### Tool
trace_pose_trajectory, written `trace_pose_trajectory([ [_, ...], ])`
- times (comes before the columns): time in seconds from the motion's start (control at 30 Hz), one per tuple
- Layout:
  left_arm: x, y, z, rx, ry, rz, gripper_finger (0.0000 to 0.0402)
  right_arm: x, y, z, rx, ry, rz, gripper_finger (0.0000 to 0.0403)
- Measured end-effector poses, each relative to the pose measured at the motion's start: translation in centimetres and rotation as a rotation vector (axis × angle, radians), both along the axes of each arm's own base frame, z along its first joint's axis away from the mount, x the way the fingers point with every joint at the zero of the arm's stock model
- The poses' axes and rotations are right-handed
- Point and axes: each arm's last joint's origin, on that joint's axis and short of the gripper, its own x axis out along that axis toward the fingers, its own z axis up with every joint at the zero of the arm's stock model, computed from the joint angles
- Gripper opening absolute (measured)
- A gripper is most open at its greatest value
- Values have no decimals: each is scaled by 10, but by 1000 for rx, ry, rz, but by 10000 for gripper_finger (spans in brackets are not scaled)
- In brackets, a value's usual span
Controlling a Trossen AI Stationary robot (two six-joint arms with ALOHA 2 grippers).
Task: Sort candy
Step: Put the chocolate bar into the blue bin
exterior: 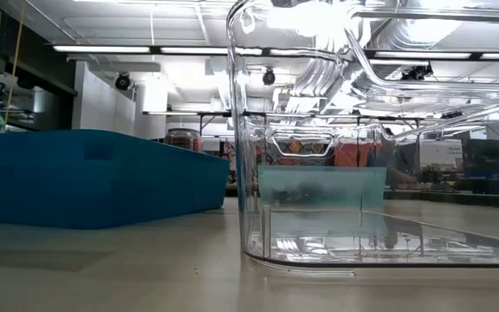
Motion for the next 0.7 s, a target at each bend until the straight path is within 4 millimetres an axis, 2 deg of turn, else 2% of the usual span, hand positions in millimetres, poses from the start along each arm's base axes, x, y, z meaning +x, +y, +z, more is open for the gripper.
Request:
trace_pose_trajectory([
  [0.03, 0, 0, 0, 0, 1, 0, 0, 1, -1, 1, 5, 4, -1, 38],
  [0.07, 0, 0, 0, 0, 0, 0, 0, 1, -1, 3, 14, 5, 1, 29],
  [0.2, 0, 0, 0, 1, 0, 0, 0, -1, -7, 14, 13, -8, -9, 29],
  [0.27, 0, 0, 0, 6, 3, 4, 0, -6, -18, 25, -40, -2, -15, 12],
  [0.37, 0, 1, 0, 16, 8, 21, 0, -9, -29, 53, -32, -57, -29, 4],
  [0.5, 0, 1, 0, 17, 8, 27, 0, -22, -54, 89, -58, -118, -55, 1],
  [0.6, 0, 1, 0, 16, 8, 27, 0, -30, -78, 120, -66, -230, -99, 0],
  [0.7, 0, 1, 0, 12, 6, 27, 0, -32, -105, 147, -100, -432, -173, 0],
])
